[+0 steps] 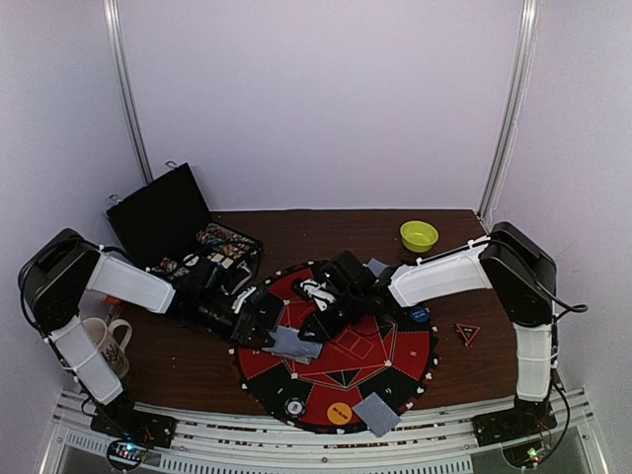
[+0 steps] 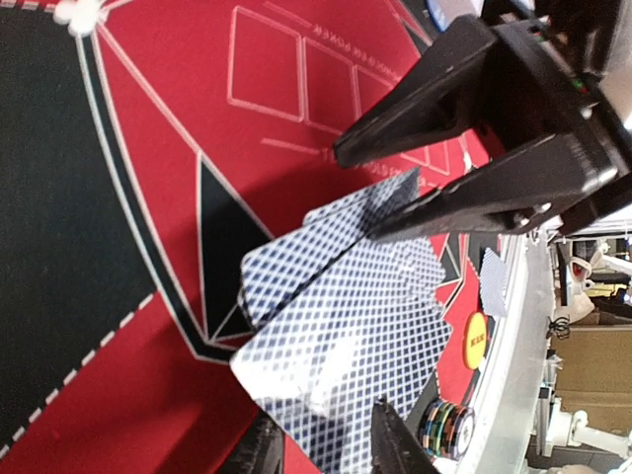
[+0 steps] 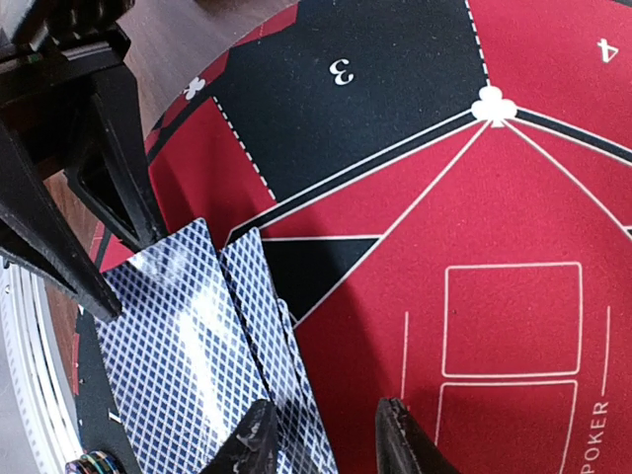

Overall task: Distribute texas hold em gaming equipment
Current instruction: Pick up the poker card from the face-down deck piles, then pass from the left arm to the right

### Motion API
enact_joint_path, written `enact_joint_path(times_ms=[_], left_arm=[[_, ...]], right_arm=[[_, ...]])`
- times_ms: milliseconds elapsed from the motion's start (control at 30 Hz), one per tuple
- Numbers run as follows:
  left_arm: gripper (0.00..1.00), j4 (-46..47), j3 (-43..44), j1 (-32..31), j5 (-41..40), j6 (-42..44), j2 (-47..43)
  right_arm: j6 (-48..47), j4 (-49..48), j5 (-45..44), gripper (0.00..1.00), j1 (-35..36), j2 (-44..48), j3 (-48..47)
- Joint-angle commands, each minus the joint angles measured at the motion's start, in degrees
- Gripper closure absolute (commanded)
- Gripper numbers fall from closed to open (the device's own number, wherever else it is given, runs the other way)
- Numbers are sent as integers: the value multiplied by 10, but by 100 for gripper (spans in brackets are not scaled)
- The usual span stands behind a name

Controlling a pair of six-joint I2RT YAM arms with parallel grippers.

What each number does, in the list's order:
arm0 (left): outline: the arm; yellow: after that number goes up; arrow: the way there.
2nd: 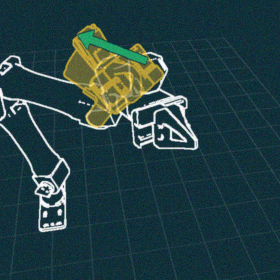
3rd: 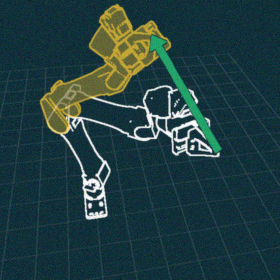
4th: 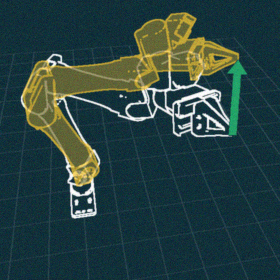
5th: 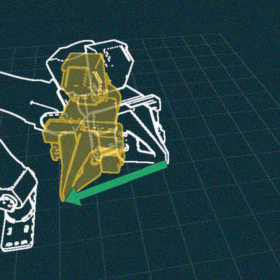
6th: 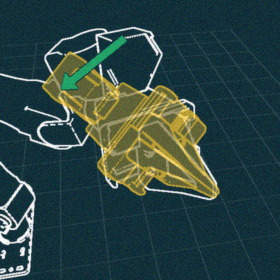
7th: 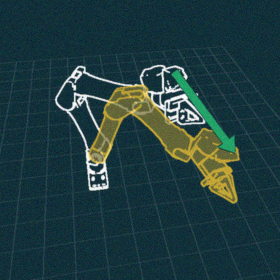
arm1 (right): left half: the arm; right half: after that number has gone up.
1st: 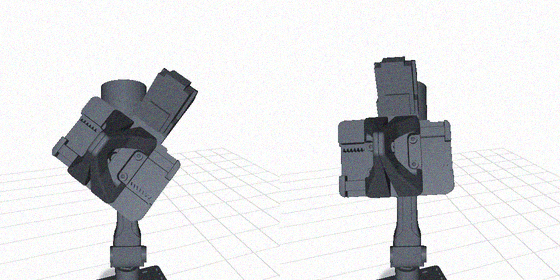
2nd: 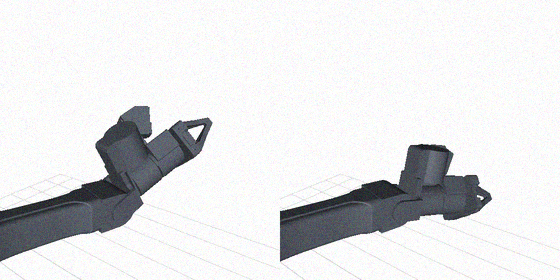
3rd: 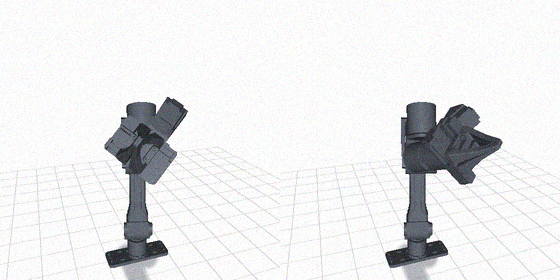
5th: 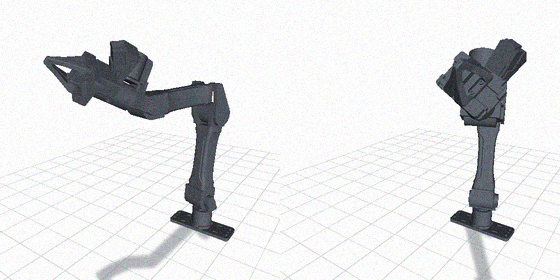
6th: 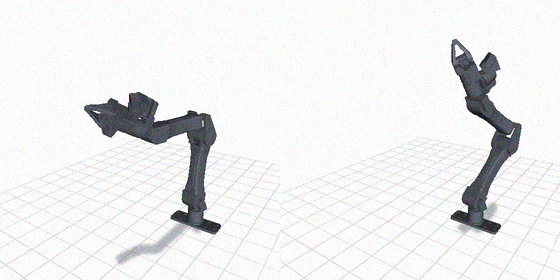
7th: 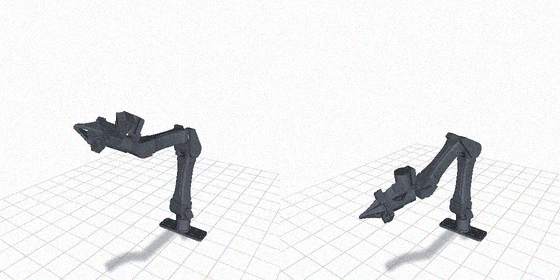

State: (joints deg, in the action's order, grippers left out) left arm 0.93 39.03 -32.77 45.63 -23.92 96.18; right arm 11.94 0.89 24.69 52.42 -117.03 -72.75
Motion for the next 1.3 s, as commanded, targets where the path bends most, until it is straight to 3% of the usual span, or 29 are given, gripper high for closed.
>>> enact_joint_path(times_ms=[0, 133, 267, 467, 867, 1100, 1267], left_arm=[[67, -40, 9, 0, -18, 21, -11], [77, -61, 5, 2, -27, 24, -26], [100, -66, 8, 2, -24, 18, -37], [100, -79, 8, 5, 6, 17, -62], [100, -215, 47, 18, -17, 113, -124], [100, -283, 114, 26, -4, 191, -195], [100, -306, 146, 26, 2, 217, -212]], right_arm=[[-7, 11, -13, 64, 2, 1, 3], [-8, 7, -12, 65, 3, 3, 3], [-8, 10, -14, 65, 3, 4, 4], [-10, 10, -25, 64, 3, 13, 11], [-24, 36, -32, 59, 4, 22, 0], [-77, 96, -21, 49, 3, 109, -53], [-119, 107, 68, 35, 5, 191, -51]])
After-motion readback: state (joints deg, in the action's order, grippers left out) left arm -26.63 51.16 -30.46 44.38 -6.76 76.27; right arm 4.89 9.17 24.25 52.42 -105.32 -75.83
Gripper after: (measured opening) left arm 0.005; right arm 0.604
